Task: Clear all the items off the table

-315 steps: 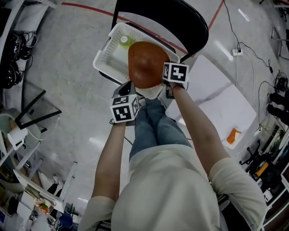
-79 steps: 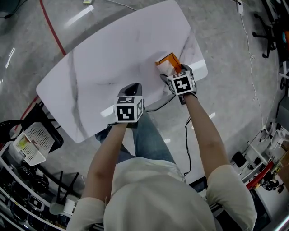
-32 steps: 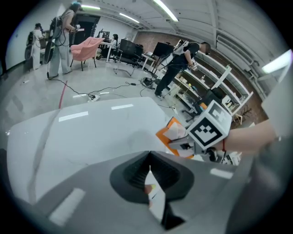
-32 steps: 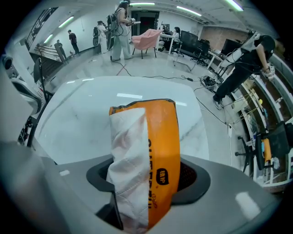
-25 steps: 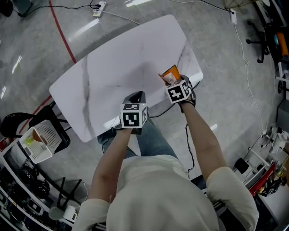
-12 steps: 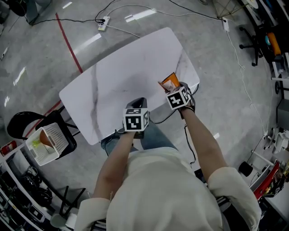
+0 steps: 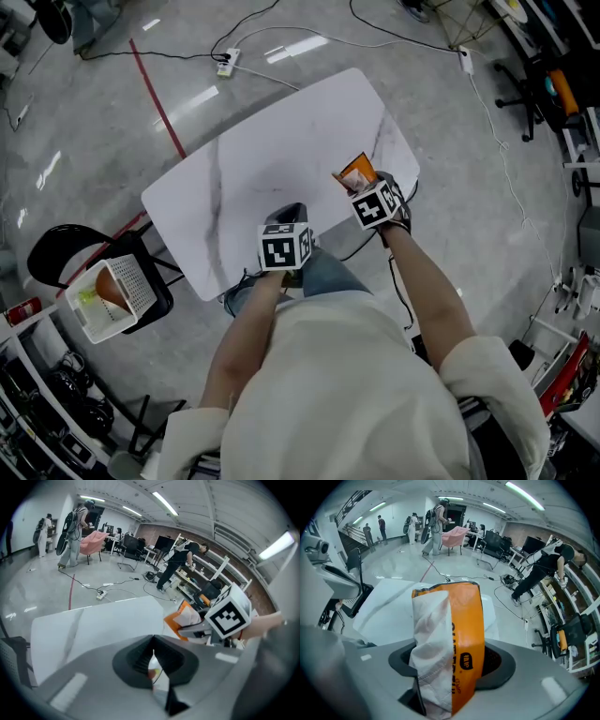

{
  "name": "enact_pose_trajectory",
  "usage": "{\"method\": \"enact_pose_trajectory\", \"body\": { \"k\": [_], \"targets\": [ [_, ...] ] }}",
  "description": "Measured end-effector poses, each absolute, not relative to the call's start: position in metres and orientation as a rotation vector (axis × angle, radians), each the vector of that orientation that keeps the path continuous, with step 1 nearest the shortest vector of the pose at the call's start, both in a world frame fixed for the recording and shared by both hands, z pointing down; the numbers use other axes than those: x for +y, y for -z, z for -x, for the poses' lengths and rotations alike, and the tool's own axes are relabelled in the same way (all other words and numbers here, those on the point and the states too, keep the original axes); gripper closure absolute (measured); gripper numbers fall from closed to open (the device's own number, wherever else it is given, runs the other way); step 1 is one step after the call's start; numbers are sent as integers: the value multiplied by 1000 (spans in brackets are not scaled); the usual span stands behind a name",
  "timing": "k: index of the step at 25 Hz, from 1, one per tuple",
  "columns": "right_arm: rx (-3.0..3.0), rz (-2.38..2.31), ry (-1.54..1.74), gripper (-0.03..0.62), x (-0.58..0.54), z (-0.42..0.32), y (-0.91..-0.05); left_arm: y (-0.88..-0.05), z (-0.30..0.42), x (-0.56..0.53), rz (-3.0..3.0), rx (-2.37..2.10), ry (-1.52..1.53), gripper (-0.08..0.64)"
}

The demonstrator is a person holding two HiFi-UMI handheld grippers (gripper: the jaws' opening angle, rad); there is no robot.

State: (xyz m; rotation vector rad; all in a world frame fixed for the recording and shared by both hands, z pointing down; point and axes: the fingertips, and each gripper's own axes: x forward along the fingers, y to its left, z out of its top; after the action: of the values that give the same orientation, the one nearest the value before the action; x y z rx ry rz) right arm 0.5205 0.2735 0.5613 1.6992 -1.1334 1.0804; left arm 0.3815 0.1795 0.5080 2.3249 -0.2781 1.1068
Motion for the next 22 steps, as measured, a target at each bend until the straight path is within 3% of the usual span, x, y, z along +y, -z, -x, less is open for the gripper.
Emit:
{"method": "enact_pose_trajectory", "body": {
  "k": [22],
  "targets": [
    [-1307,-1577,-917,287,172,-390,-529,-481,-229,79,-2294,-542,-1004,551]
  ]
}}
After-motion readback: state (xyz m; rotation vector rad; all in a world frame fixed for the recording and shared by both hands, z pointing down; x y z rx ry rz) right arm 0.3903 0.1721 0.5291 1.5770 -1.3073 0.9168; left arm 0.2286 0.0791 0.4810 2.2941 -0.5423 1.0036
